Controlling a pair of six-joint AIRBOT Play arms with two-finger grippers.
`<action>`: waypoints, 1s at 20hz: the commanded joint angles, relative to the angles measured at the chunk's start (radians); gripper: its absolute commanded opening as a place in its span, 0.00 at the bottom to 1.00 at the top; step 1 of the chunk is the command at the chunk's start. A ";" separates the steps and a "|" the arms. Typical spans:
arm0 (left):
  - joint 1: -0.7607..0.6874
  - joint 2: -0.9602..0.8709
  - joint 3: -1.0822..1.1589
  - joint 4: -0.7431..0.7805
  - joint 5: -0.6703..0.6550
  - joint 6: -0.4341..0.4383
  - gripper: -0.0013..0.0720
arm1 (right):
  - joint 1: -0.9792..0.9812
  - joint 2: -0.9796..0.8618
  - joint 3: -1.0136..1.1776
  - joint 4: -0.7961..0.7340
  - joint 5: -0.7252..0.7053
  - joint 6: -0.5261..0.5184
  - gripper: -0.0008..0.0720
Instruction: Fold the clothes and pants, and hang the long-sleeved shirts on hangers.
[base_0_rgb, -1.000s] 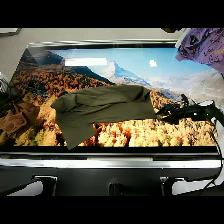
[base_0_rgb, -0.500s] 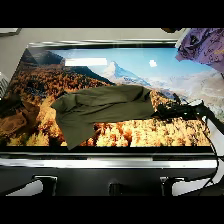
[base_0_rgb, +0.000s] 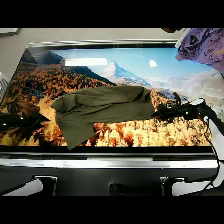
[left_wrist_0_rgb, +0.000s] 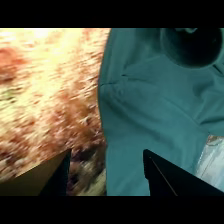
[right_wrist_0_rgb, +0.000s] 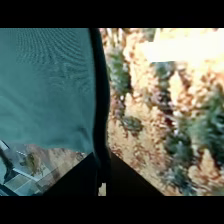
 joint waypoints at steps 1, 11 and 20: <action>-0.025 -0.022 -0.067 -0.096 0.118 0.085 0.68 | 0.001 0.026 0.001 0.006 0.028 0.011 0.05; -0.101 -0.113 -0.064 -0.098 0.264 0.085 0.68 | 0.001 0.093 0.001 0.005 0.081 0.014 0.05; -0.158 -0.171 -0.063 -0.103 0.315 0.084 0.58 | 0.001 0.150 0.001 0.005 0.089 0.014 0.05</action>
